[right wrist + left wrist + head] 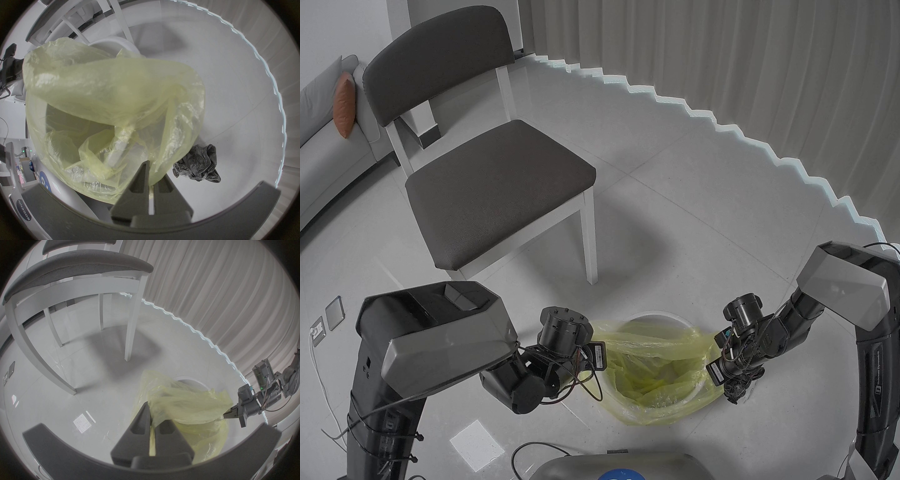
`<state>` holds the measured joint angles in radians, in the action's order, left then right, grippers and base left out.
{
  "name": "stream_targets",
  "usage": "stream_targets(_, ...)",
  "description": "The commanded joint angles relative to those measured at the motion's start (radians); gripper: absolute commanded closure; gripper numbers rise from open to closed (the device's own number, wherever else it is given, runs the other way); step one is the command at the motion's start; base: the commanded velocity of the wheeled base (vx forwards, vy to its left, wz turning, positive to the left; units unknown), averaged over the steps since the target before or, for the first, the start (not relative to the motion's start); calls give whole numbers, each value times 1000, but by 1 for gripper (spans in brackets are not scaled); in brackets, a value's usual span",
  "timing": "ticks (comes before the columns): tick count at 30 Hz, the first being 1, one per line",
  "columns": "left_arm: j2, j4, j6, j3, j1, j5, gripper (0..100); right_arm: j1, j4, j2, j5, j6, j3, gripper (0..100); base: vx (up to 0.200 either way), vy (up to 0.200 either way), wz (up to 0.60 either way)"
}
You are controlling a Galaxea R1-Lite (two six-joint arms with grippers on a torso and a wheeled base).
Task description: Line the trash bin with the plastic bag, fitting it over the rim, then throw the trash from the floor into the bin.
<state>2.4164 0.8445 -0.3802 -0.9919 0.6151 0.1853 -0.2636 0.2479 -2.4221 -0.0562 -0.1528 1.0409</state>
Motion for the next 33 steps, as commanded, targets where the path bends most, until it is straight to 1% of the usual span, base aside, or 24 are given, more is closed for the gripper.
stream_targets(1,55,8,0,-27,-2,-1,100,-2,-1,0,-1,-1,-2,100,0,0,0)
stream_targets(5,98,2,1,-70,0,0,100,-2,-1,3,-1,-1,-10,100,0,0,0)
stream_targets(9,113,7,1,-83,0,3,100,4,-9,6,1,-10,-13,100,0,0,0)
stream_targets(10,113,8,0,-83,0,5,100,6,-9,8,1,-10,-13,0,0,0,0)
stream_targets(19,92,11,-5,-77,0,5,100,32,-9,75,1,-2,-44,0,0,0,0)
stream_targets(26,99,45,-5,-70,2,5,100,46,-9,213,2,-8,-120,0,0,0,0)
stream_targets(29,107,45,-5,-73,2,5,100,40,-9,245,2,-10,-136,0,0,0,0)
stream_targets(33,141,45,-5,-90,-2,5,100,-5,-10,314,2,-10,-160,0,0,0,0)
